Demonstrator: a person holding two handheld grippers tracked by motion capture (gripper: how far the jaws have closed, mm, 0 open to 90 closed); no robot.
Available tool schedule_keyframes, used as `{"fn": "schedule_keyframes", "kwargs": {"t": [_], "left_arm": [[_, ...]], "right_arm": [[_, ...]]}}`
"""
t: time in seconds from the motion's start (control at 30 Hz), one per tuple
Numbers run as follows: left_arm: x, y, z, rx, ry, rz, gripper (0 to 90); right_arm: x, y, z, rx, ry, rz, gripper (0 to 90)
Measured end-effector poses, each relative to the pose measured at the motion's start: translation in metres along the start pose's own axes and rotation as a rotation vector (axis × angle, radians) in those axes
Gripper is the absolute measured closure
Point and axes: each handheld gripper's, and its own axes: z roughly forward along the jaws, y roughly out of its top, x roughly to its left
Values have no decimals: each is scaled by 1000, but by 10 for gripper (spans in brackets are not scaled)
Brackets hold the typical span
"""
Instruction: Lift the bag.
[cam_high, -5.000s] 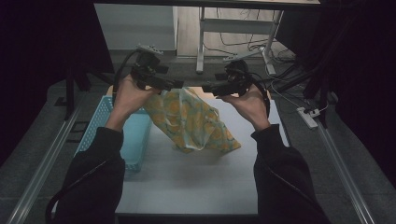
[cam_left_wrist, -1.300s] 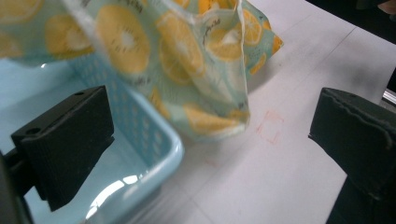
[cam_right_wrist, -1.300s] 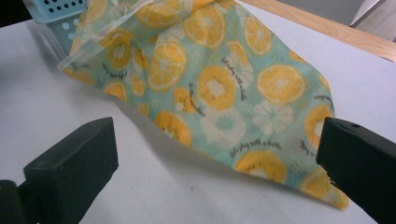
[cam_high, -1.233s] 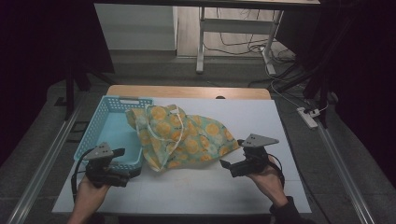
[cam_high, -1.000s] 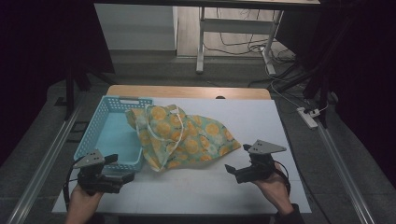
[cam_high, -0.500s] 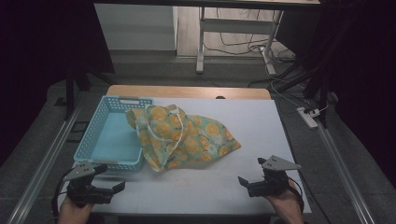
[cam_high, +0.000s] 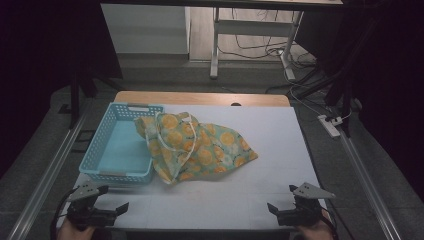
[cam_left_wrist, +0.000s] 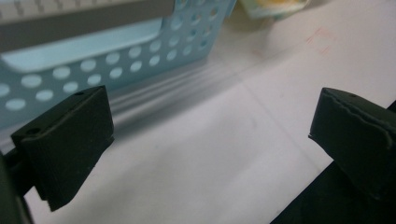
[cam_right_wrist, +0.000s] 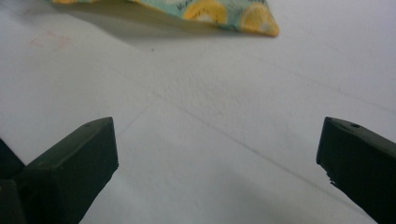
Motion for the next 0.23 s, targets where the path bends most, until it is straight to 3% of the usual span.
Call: {"fn": "schedule_keyframes", "kwargs": {"t": [0.17,0.23], "left_arm": [[0,0,2,25,5,4,0],[-1,1,4,35,5,5,0]], "right_arm": [[-2,-10,-1,48,-2,23,0],[-3,-10,-2,35,-3,28,0]]}}
